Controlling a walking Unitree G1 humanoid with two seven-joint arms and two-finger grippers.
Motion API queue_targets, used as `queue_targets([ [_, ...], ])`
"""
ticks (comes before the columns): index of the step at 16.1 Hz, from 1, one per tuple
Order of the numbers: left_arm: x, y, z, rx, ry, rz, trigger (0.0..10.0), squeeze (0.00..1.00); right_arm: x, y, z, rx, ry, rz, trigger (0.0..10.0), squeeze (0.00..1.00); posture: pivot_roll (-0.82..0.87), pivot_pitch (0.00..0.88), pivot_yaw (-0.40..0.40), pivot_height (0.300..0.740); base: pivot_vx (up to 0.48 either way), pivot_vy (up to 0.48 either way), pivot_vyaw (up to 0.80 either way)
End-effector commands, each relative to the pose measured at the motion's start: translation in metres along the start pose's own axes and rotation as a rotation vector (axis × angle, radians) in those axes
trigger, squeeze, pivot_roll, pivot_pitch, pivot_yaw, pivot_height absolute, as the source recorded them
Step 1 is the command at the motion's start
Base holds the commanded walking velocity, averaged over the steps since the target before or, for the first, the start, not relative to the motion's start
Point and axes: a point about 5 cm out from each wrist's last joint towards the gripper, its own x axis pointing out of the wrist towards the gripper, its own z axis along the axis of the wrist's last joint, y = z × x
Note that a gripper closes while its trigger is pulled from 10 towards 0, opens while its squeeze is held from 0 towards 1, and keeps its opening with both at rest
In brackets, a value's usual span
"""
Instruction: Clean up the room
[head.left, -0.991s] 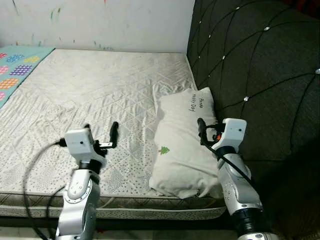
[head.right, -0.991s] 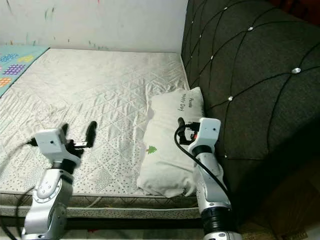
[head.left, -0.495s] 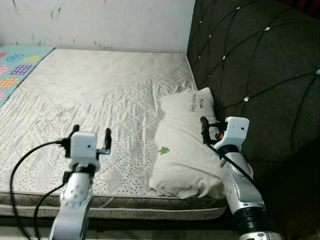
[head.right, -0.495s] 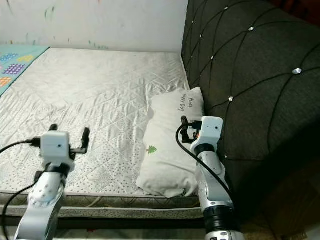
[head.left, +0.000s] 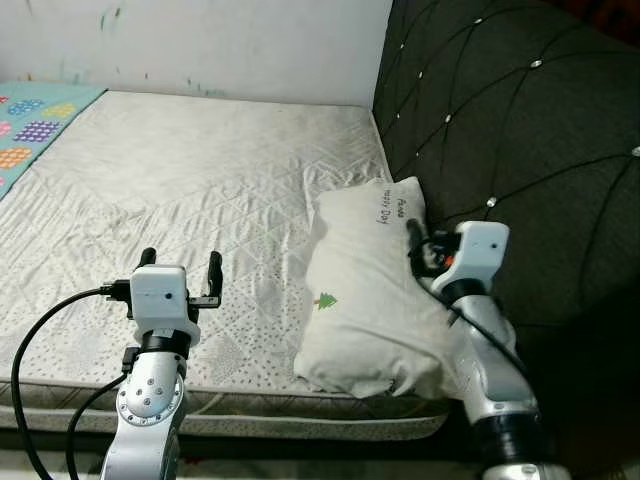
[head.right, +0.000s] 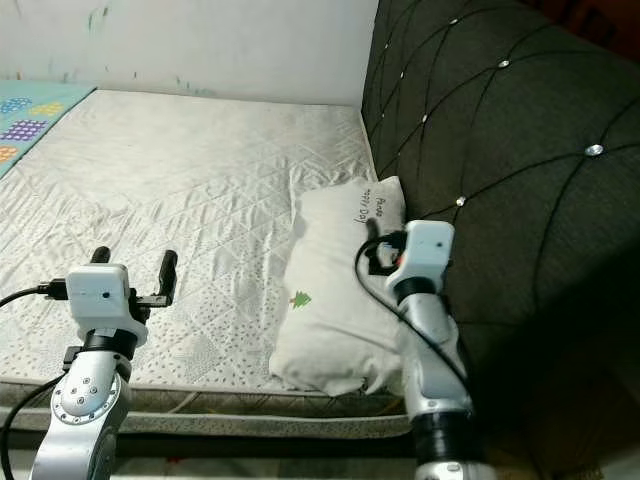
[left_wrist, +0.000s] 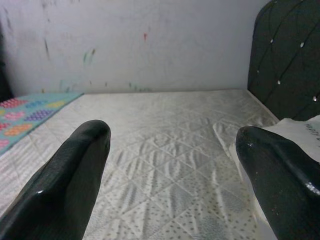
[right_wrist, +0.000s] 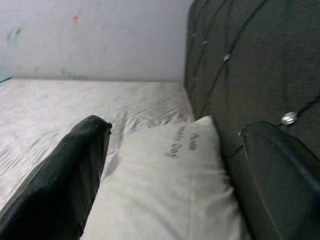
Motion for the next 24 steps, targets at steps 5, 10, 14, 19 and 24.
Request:
queue_targets([
  [5,0.0002,0.0059,0.0020,-0.090,0.037,0.032,10.0,0.00,-0.0093,-0.0033,-0.0041,-0.020,0.032,0.005,10.0,1.00,0.01,0.018,-0.073,0.740,0.000,0.000,-0.80],
  [10,0.0005,0.0036,0.0030,-0.098,0.049,-0.001,10.0,0.00,-0.0103,-0.0019,-0.0028,-0.019,0.042,0.011,10.0,0.97,0.00,0.030,-0.072,0.740,0.000,0.000,-0.36],
  [14,-0.0003,0.0046,0.0035,-0.097,0.056,-0.005,10.0,0.00,-0.0129,-0.0002,-0.0050,-0.019,0.059,0.020,10.0,0.09,0.00,0.041,-0.069,0.740,0.000,0.126,0.00],
  [19,-0.0003,0.0037,0.0036,-0.094,0.064,-0.013,10.0,0.00,-0.0131,0.0008,-0.0053,-0.018,0.067,0.027,10.0,0.00,0.00,0.046,-0.068,0.740,0.000,0.311,0.00],
  [24,-0.0004,0.0031,0.0039,-0.098,0.068,-0.013,10.0,0.00,-0.0131,0.0007,-0.0058,-0.023,0.074,0.032,10.0,0.00,0.00,0.050,-0.071,0.740,0.000,0.326,0.00],
])
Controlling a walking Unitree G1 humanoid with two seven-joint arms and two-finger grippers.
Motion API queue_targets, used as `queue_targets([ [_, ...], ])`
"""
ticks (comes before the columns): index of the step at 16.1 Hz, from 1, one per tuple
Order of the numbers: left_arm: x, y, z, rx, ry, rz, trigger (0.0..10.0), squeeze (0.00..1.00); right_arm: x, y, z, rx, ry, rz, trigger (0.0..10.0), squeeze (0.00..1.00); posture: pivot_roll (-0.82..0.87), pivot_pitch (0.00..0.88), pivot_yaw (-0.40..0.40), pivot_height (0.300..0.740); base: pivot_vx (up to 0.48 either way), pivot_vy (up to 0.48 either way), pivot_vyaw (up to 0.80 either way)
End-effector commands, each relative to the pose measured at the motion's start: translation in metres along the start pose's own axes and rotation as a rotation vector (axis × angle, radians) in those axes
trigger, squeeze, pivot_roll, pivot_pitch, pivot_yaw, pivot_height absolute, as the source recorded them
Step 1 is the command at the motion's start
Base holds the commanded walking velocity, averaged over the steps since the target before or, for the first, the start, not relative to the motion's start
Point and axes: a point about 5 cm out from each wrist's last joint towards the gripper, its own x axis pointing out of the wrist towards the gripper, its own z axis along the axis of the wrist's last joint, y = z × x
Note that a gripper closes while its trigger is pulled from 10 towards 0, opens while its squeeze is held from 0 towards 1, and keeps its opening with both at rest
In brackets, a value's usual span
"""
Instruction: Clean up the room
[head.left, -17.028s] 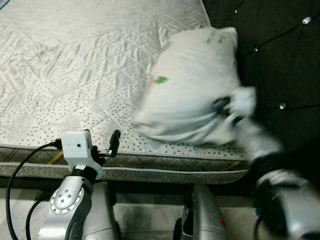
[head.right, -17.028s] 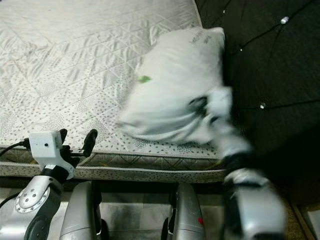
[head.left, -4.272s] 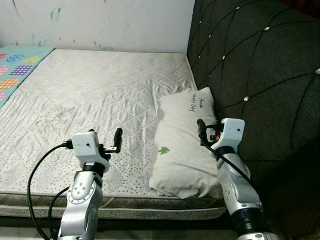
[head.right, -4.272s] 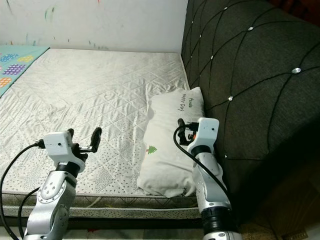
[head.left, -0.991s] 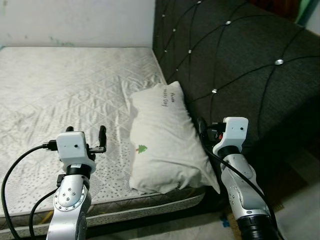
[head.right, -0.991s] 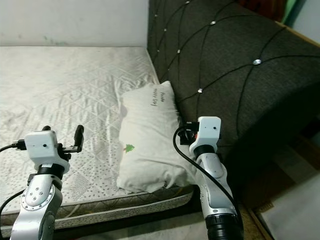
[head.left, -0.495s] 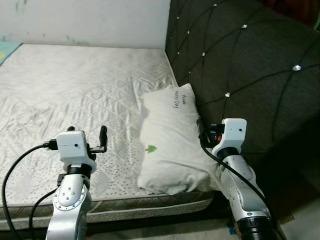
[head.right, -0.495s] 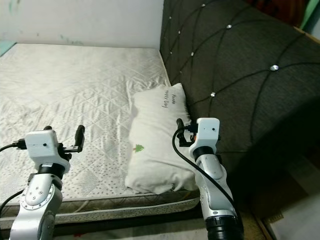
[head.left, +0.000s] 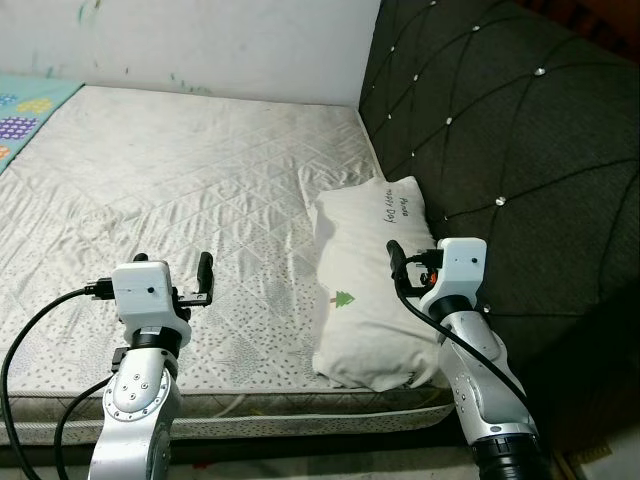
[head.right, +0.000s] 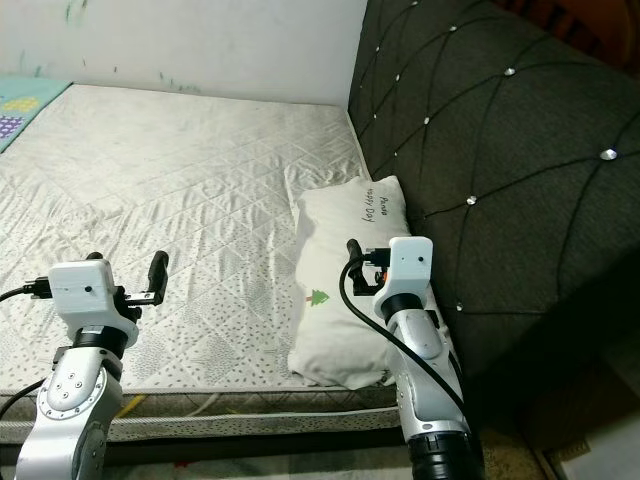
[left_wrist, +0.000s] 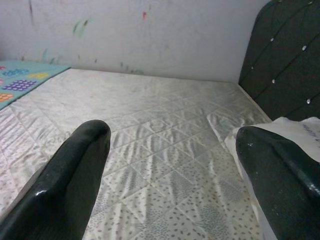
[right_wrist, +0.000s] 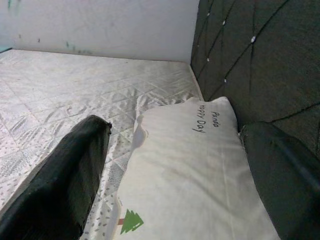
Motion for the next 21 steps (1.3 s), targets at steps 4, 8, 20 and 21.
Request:
queue_targets([
  [4,0.0000,-0.0038,0.0023,-0.008,0.001,-0.019,10.0,0.00,-0.0005,-0.0043,0.0028,-0.014,-0.002,-0.002,10.0,0.00,0.00,0.051,-0.072,0.740,0.000,0.325,0.00],
  [8,0.0003,-0.0042,0.0022,-0.008,0.001,-0.018,10.0,0.00,-0.0001,-0.0043,0.0005,-0.019,0.007,0.005,10.0,0.00,0.00,0.049,-0.076,0.740,0.000,0.325,0.00],
  [20,0.0010,-0.0040,0.0009,-0.015,0.009,-0.009,10.0,0.00,0.0012,-0.0034,-0.0005,-0.023,0.012,0.023,10.0,0.00,0.00,0.042,-0.078,0.740,0.000,0.331,0.00],
  [21,0.0011,-0.0038,0.0009,-0.015,0.009,-0.009,10.0,0.00,0.0014,-0.0033,-0.0004,-0.023,0.012,0.023,10.0,0.00,0.00,0.042,-0.078,0.740,0.000,0.337,0.00],
])
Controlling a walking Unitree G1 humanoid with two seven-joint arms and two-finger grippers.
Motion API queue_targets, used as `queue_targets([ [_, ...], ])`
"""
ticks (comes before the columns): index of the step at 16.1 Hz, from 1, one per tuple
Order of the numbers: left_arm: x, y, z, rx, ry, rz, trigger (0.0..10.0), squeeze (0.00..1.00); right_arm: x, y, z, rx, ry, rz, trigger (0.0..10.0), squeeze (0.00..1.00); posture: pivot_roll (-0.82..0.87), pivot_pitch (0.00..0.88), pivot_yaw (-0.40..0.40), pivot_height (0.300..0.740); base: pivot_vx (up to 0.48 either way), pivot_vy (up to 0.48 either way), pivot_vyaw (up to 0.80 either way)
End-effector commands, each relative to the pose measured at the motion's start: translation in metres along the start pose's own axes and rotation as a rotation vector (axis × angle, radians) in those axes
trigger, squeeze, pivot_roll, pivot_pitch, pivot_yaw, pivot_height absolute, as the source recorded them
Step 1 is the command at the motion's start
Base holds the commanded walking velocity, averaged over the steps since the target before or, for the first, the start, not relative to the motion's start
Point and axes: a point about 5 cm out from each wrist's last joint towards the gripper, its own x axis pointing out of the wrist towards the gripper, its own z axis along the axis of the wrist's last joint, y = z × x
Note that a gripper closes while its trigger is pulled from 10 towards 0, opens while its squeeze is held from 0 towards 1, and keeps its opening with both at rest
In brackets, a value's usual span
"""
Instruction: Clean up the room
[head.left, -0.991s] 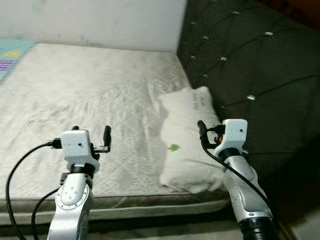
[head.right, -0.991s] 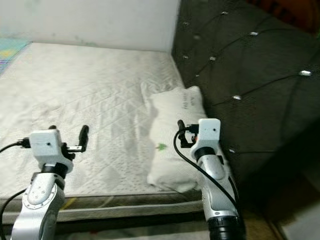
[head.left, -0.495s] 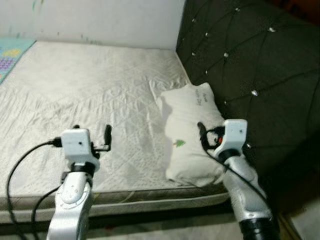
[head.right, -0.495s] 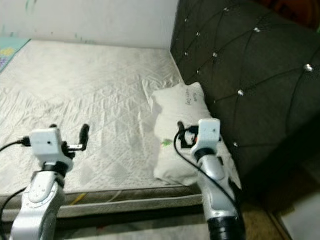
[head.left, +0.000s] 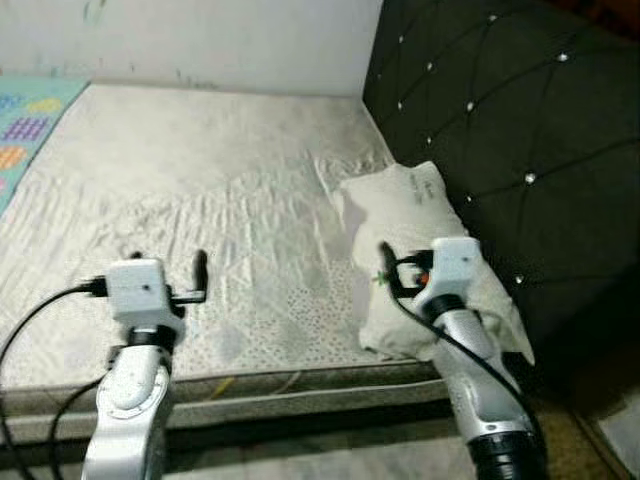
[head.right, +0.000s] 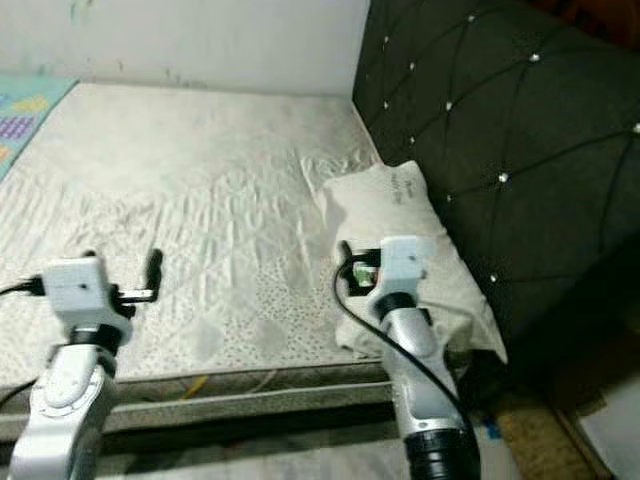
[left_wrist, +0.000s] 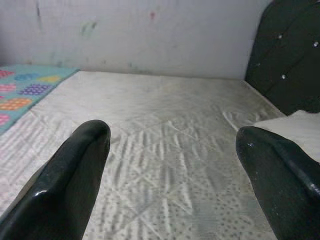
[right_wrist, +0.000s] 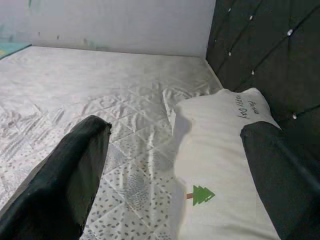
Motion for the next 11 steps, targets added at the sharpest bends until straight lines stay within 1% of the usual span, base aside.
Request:
queue_targets([
  [1,-0.0004,-0.0071,-0.0017,-0.015,0.014,-0.026,10.0,0.00,-0.0010,-0.0105,0.0000,-0.010,0.004,-0.031,10.0,0.00,0.00,0.043,-0.077,0.740,0.000,0.341,0.00],
  [11,0.0004,-0.0069,-0.0030,-0.027,0.025,-0.025,10.0,0.00,-0.0003,-0.0105,0.0003,-0.012,0.005,-0.032,10.0,0.00,0.00,0.055,-0.077,0.740,0.000,0.342,0.00],
])
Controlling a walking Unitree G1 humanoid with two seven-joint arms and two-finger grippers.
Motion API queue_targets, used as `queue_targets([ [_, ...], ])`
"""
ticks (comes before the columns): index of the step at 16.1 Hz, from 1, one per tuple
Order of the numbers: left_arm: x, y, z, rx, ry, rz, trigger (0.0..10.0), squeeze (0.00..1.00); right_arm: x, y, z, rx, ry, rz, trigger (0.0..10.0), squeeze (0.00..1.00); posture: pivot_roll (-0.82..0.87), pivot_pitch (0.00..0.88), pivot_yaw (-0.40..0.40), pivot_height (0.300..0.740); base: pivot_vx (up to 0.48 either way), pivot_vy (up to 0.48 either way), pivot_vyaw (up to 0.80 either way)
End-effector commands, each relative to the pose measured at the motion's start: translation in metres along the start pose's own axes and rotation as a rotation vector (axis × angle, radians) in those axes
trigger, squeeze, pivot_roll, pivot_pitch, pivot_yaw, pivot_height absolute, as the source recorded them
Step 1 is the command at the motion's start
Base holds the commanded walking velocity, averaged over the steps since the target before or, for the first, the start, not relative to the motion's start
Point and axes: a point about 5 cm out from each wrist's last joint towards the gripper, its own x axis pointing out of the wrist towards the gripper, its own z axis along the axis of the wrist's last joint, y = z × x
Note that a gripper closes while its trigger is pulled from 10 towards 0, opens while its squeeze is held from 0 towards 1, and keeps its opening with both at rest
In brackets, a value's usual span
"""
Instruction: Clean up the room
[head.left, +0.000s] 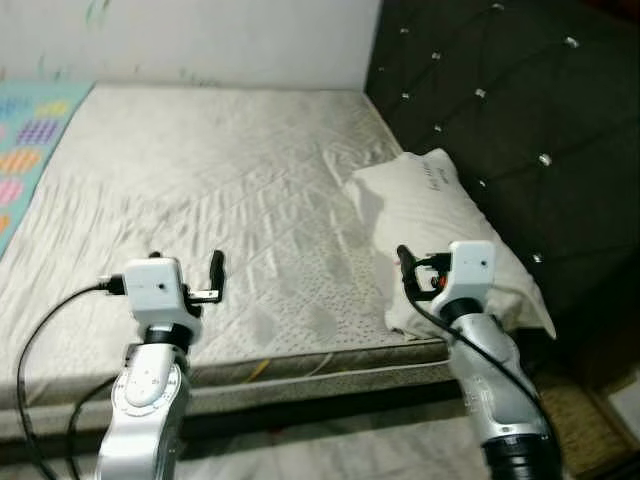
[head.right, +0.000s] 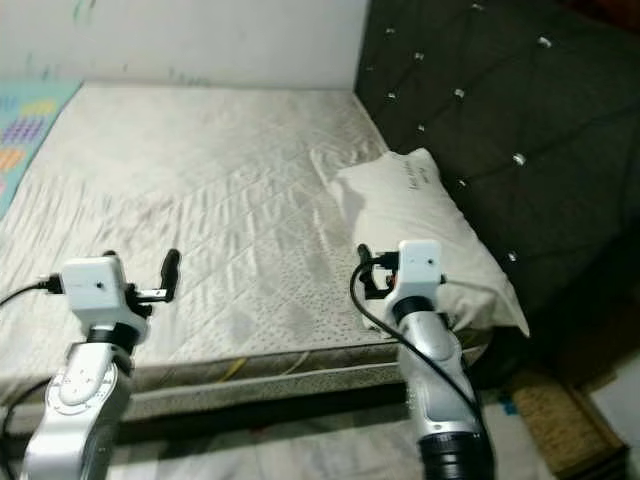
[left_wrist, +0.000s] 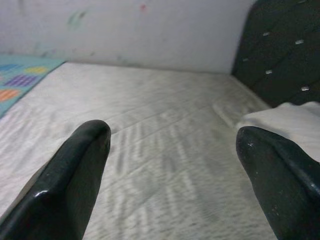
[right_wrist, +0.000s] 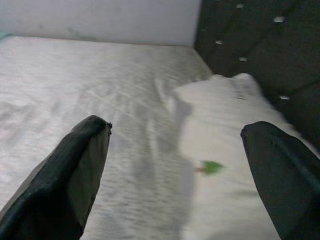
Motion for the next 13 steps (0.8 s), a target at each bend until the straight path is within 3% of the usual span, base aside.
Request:
queue_targets([
  [1,0.0000,0.0002,-0.0014,-0.006,0.013,0.000,10.0,0.00,0.0008,0.0007,0.0015,-0.010,-0.002,0.012,10.0,0.00,0.00,0.055,-0.077,0.740,0.000,0.345,0.00],
  [13,0.0005,-0.0001,-0.0013,-0.019,0.017,0.000,10.0,0.00,0.0016,0.0015,0.0009,-0.010,0.003,0.017,10.0,0.00,0.00,0.059,-0.079,0.740,0.000,0.377,0.00],
])
